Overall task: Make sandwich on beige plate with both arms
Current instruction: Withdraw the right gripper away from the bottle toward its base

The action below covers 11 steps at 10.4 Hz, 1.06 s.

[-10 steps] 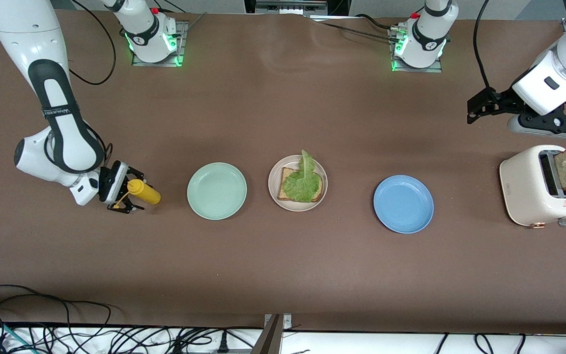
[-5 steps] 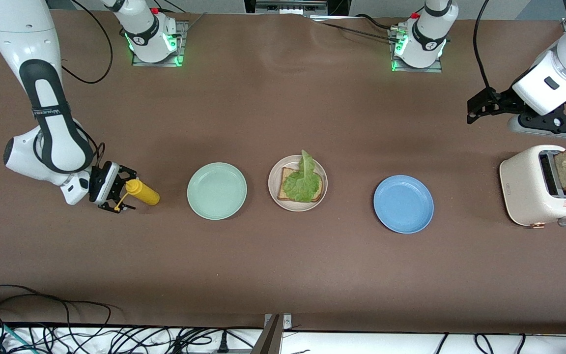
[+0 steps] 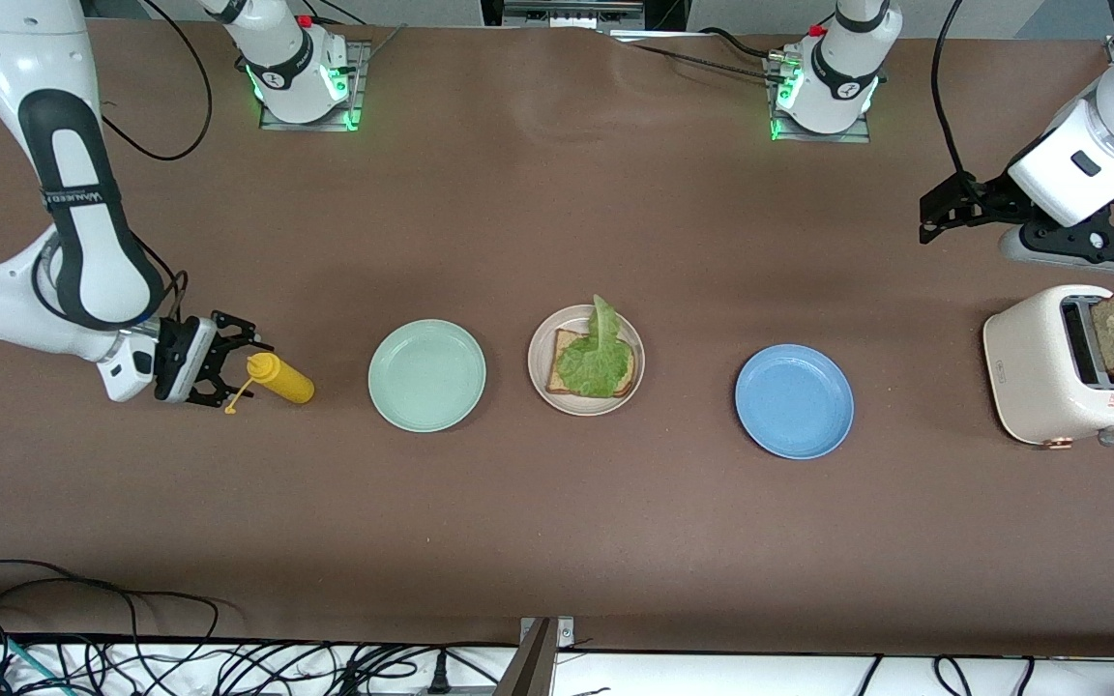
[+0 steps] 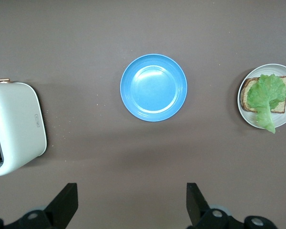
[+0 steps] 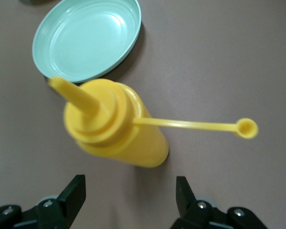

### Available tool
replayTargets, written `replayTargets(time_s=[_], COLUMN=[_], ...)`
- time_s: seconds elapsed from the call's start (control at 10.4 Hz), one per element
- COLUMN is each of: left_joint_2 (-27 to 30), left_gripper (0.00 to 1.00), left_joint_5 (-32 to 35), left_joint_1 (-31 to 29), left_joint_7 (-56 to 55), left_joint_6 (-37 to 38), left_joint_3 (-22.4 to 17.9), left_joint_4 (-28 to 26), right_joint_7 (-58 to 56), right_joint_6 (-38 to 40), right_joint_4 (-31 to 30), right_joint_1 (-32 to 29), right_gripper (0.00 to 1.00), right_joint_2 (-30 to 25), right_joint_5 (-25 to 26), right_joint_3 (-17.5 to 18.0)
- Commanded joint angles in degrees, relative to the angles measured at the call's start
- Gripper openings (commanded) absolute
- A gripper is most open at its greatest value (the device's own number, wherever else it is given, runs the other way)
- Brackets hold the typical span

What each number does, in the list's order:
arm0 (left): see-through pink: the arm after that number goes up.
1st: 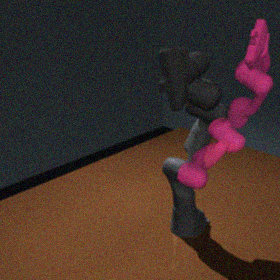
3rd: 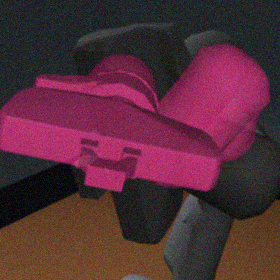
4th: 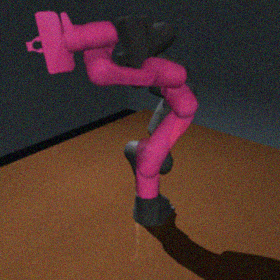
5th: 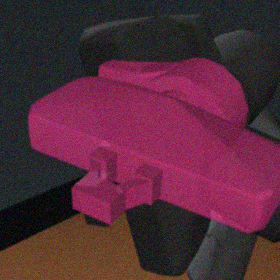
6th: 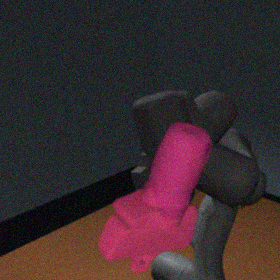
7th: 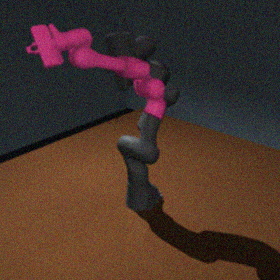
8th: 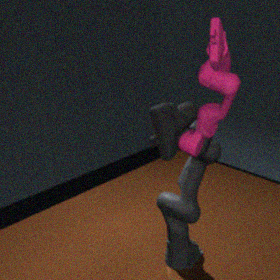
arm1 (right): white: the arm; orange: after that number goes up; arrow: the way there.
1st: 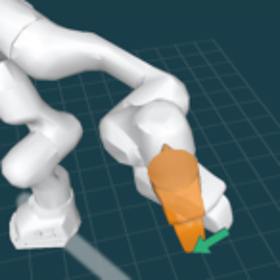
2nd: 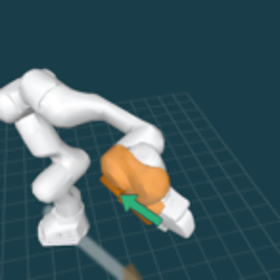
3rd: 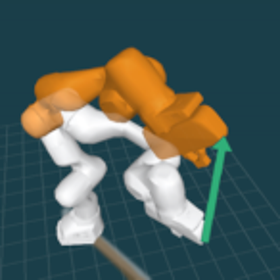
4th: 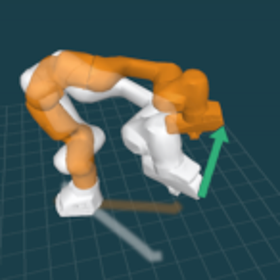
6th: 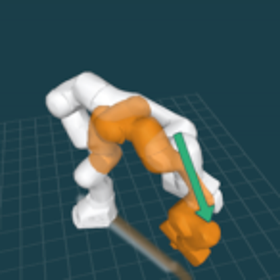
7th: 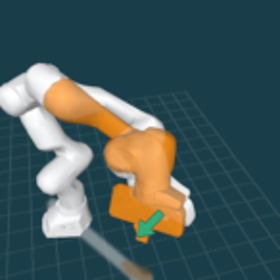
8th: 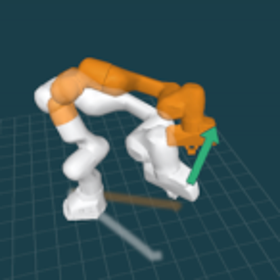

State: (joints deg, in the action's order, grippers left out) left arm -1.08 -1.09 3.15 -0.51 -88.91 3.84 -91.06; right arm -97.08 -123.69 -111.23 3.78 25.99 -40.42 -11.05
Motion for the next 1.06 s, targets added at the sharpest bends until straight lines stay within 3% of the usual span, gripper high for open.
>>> replayTargets(time_s=[0.0, 0.38, 0.58, 0.77, 0.96], left_joint_2=[-0.3, -0.5, -1.6, -2.5, -4.4], left_gripper=[1.0, 1.0, 1.0, 1.0, 1.0], left_joint_5=[1.5, 1.6, 1.7, 1.8, 1.8], left_joint_1=[0.2, 0.2, -0.3, -4.4, -8.9], left_joint_7=[-0.4, 0.1, 0.0, 0.9, 5.3], left_joint_6=[0.4, 3.3, 3.7, 3.7, 3.6], left_joint_3=[0.2, 0.3, -0.1, -0.1, -0.4], left_joint_4=[1.1, 0.9, 0.7, 0.8, 1.1], right_joint_7=[9.4, 28.7, 42.4, 56.1, 73.2], right_joint_6=[5.2, 13.1, 13.9, 13.9, 14.2], right_joint_4=[-0.2, 2.4, 2.8, 2.8, 2.8], right_joint_1=[-0.3, -0.3, -0.3, -0.3, -0.4], right_gripper=[0.85, 0.85, 0.85, 0.84, 0.84], right_joint_2=[-5.0, -11.4, -15.2, -18.1, -20.8], right_joint_5=[7.7, 16.9, 20.2, 22.3, 28.7], right_joint_3=[-1.0, -0.3, 3.7, 8.1, 12.6])
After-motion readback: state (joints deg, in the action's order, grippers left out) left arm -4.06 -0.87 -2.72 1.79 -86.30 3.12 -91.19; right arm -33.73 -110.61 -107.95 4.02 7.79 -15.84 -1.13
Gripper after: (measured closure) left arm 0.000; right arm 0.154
